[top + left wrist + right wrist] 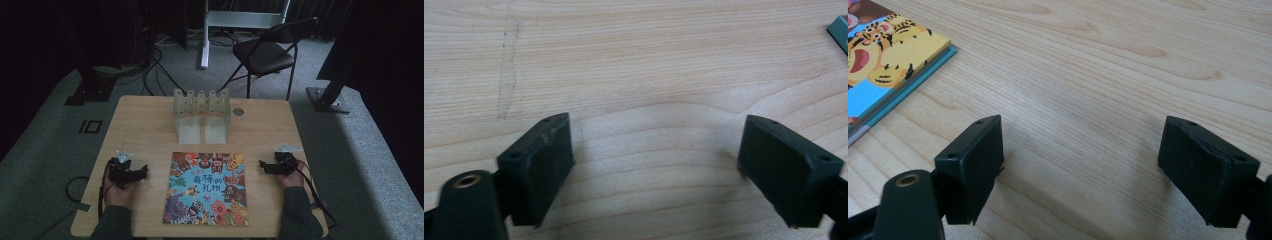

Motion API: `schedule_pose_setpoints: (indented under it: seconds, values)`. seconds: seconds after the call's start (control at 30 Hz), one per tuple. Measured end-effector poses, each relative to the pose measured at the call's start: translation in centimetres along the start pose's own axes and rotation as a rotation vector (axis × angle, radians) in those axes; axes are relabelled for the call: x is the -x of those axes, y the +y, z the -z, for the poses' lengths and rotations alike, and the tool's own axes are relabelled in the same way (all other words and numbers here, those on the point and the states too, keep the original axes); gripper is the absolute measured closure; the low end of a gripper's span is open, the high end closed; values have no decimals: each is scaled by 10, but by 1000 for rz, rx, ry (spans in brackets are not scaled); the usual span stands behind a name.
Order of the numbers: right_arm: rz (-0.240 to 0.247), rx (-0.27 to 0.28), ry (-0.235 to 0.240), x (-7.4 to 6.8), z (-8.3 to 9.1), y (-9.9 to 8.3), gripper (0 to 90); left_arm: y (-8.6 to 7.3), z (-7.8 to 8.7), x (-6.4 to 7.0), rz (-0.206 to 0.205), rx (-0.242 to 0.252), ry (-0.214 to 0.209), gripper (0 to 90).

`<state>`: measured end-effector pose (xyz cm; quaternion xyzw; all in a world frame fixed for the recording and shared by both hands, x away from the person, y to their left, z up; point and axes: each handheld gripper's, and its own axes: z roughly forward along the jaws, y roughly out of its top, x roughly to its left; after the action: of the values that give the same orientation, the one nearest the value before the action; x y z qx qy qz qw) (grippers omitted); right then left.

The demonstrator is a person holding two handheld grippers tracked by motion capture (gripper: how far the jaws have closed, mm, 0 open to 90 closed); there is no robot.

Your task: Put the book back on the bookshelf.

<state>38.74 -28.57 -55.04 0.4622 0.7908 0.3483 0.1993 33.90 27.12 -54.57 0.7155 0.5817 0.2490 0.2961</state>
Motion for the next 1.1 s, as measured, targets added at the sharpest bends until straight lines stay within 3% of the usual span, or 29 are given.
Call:
schedule_pose_setpoints:
  seconds: [0.07,0.17,0.47,0.5,0.63,0.73,0.83,1.0,1.1]
  values:
    - [0,-1,0,0,0,0,181,0,0,0,-3,4,-1,166]
    - [0,0,0,0,0,0,181,-1,2,1,-4,22,-5,289]
    - [-6,0,-8,-1,0,0,183,-1,5,5,-5,18,-9,356]
    - [-8,0,-10,-1,0,1,184,-2,6,6,-12,22,-26,392]
    - [-10,0,-13,-1,-1,1,186,-3,8,11,-29,31,-142,378]
    - [-13,1,-15,-1,-1,1,189,-3,13,21,-78,42,-181,355]
    - [-28,13,-29,-2,0,1,298,-5,24,30,-121,69,-218,324]
    - [-43,31,41,-8,0,4,368,-9,37,44,-185,79,-257,249]
    - [-18,33,61,-17,0,8,368,-12,41,54,-220,77,-285,194]
